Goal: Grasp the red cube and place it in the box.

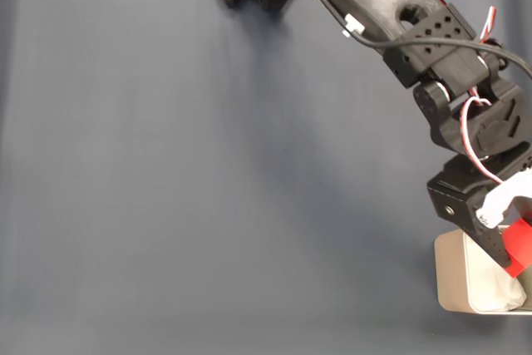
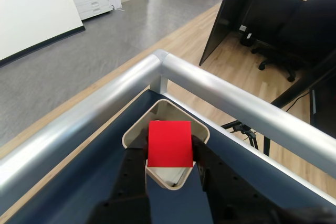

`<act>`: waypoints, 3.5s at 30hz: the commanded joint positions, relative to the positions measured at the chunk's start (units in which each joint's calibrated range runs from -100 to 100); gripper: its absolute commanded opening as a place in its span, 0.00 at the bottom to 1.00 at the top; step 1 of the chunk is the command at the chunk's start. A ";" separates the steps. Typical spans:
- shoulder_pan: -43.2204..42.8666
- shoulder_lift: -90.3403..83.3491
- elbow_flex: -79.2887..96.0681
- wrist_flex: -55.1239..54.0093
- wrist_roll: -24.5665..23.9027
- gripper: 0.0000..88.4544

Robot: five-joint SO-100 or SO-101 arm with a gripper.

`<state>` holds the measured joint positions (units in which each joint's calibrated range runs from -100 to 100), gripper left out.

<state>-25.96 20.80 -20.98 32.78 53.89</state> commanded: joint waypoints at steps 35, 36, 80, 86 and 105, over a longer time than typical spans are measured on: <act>1.67 7.10 -8.13 -5.48 -1.07 0.00; 1.67 7.10 -8.13 -5.48 -1.07 0.00; 1.96 5.54 -7.13 -2.61 -1.37 0.53; 1.96 5.46 -7.13 -2.78 -1.07 0.55; 2.03 5.28 -7.49 -3.35 -1.42 0.54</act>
<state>-24.63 28.61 -25.23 30.07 52.38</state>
